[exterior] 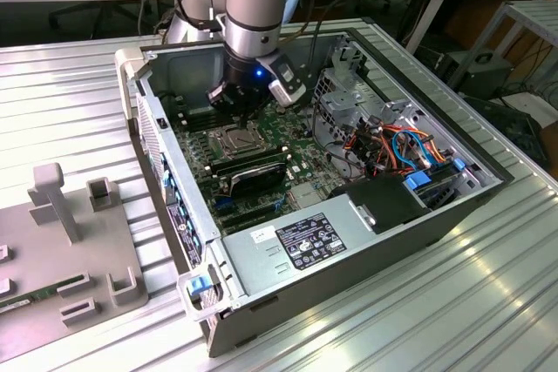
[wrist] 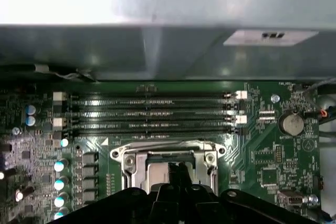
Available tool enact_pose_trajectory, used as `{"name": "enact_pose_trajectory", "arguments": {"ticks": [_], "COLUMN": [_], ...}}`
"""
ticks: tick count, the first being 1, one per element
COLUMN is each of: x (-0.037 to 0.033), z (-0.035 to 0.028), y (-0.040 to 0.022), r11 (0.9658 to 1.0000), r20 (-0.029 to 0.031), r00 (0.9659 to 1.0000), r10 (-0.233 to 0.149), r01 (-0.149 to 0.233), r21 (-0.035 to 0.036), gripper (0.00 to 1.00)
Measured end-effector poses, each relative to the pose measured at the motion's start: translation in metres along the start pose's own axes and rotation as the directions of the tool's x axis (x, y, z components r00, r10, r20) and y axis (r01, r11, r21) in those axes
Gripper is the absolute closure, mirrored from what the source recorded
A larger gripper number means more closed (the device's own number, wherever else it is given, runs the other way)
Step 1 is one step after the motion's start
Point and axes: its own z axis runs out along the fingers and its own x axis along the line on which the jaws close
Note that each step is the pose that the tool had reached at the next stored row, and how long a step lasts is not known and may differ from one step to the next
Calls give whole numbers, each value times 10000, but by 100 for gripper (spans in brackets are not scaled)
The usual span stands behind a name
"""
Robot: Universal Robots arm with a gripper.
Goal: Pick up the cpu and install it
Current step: 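Install the first cpu locking lever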
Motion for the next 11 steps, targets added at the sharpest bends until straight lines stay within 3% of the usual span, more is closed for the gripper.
{"name": "enact_pose_trajectory", "arguments": {"ticks": [5, 11], "x": [17, 15], "z": [-6, -46], "y": [-92, -108], "r11": [9999, 9999], "r20": [2, 2], "r00": [10000, 10000], "r10": [-10, -10], "r01": [10, 10], "r21": [119, 136], "gripper": [89, 89]}}
